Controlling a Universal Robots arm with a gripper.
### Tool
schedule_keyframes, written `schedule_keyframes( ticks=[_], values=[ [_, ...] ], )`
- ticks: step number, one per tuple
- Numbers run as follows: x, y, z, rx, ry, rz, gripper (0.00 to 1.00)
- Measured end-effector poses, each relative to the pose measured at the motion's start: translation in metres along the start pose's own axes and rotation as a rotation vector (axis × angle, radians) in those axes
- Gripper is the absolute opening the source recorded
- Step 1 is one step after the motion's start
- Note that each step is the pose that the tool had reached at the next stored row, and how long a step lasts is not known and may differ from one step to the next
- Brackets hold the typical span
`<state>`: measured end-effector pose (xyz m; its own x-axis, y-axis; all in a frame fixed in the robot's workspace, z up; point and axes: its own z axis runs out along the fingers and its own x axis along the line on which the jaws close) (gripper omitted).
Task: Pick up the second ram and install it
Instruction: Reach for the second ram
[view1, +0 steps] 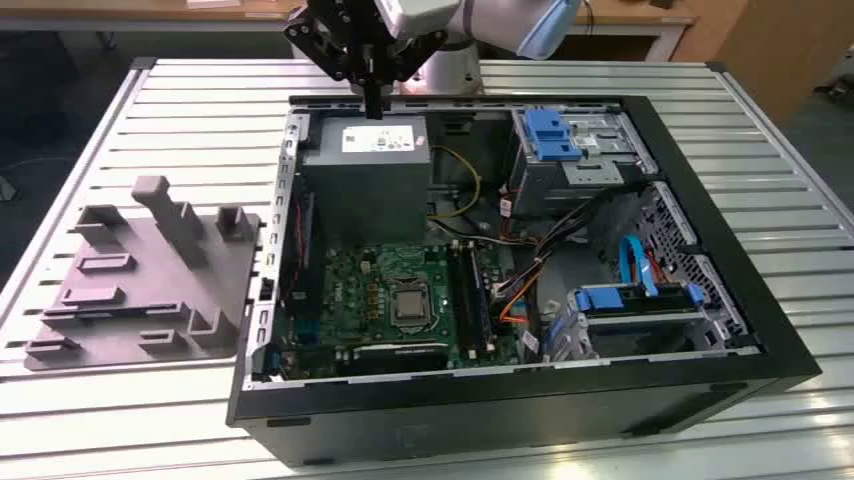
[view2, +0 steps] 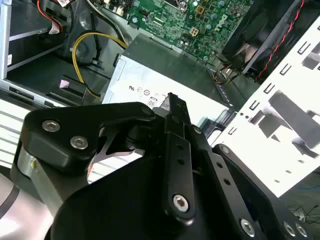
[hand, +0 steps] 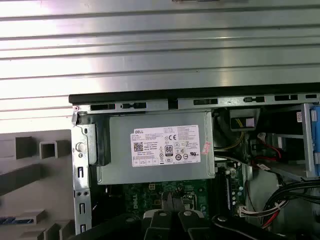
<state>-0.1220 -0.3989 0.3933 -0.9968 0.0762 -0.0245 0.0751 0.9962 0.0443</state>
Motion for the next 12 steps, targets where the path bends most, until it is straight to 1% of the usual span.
schedule_keyframes(
  ticks=[12],
  values=[
    [0.0, 0.0, 0.0, 0.0, 0.0, 0.0, 0.1]
  ],
)
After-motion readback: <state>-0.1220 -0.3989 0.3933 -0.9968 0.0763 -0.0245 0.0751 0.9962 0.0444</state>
